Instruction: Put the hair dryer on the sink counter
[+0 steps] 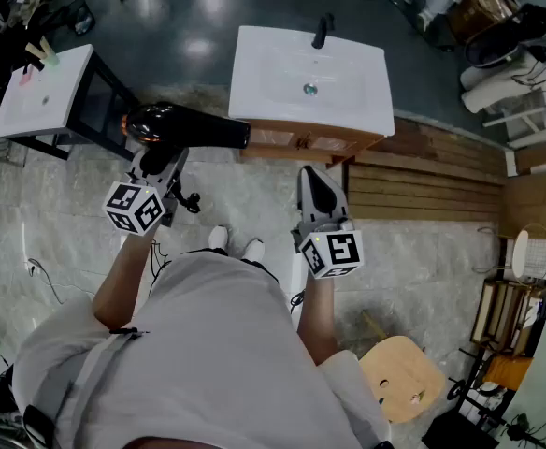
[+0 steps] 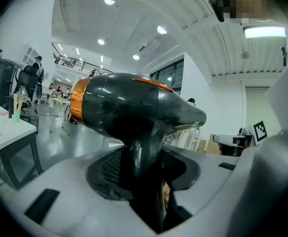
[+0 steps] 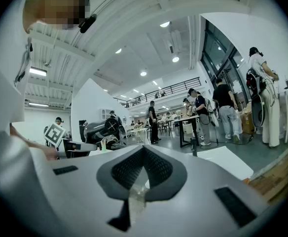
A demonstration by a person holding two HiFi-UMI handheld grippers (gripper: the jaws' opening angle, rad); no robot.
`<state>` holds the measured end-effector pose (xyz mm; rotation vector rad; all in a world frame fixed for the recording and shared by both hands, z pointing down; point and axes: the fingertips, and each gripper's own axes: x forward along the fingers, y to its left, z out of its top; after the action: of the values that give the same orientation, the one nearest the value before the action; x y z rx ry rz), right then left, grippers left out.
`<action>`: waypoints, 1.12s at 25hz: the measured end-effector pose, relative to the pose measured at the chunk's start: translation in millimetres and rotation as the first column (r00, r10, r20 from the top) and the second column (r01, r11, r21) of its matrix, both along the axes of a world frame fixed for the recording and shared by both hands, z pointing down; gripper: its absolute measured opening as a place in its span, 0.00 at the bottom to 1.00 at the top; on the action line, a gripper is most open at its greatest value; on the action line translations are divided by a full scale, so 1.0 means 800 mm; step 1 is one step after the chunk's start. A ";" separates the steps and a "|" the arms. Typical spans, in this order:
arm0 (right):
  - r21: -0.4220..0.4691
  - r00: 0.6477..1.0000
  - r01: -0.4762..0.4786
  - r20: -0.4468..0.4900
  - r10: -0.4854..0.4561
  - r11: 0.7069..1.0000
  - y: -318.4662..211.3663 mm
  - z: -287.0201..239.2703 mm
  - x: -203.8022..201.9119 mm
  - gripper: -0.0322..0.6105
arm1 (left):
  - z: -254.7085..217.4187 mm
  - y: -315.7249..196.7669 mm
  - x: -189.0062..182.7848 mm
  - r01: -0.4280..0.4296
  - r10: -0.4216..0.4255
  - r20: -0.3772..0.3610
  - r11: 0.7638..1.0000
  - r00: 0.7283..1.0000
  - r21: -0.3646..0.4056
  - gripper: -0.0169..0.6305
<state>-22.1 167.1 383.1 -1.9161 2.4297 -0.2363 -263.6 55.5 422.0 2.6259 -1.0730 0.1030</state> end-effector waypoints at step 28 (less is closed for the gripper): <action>-0.015 0.996 -0.070 0.046 0.071 0.997 0.005 -0.003 -0.068 0.06 | 0.007 -0.013 -0.037 -0.097 0.096 -0.050 0.995 0.994 -0.001 0.28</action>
<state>-76.3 171.1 381.0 -1.9743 2.3331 -0.2916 -293.1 45.1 427.6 2.6627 -0.9291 0.0592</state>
